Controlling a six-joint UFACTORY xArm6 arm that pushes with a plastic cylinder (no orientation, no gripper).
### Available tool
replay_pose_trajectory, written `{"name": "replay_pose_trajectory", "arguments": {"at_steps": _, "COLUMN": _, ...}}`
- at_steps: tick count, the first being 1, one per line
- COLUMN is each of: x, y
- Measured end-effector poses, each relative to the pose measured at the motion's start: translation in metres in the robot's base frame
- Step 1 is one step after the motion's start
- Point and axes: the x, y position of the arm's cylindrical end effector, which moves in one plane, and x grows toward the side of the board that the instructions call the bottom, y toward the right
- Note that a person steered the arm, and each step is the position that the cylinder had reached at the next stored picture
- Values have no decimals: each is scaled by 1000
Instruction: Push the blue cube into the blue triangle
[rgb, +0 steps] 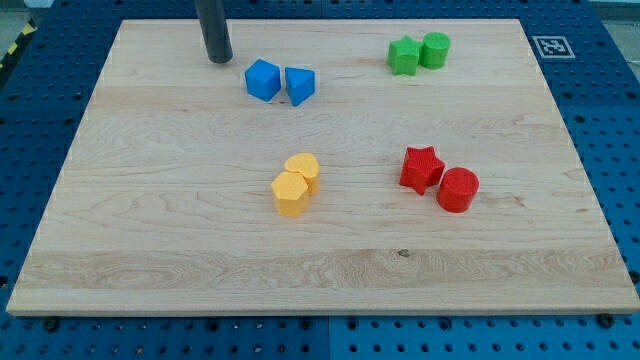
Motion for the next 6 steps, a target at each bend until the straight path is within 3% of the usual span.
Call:
{"name": "replay_pose_trajectory", "arguments": {"at_steps": 3, "x": -12, "y": 50}}
{"name": "replay_pose_trajectory", "arguments": {"at_steps": 6, "x": 28, "y": 30}}
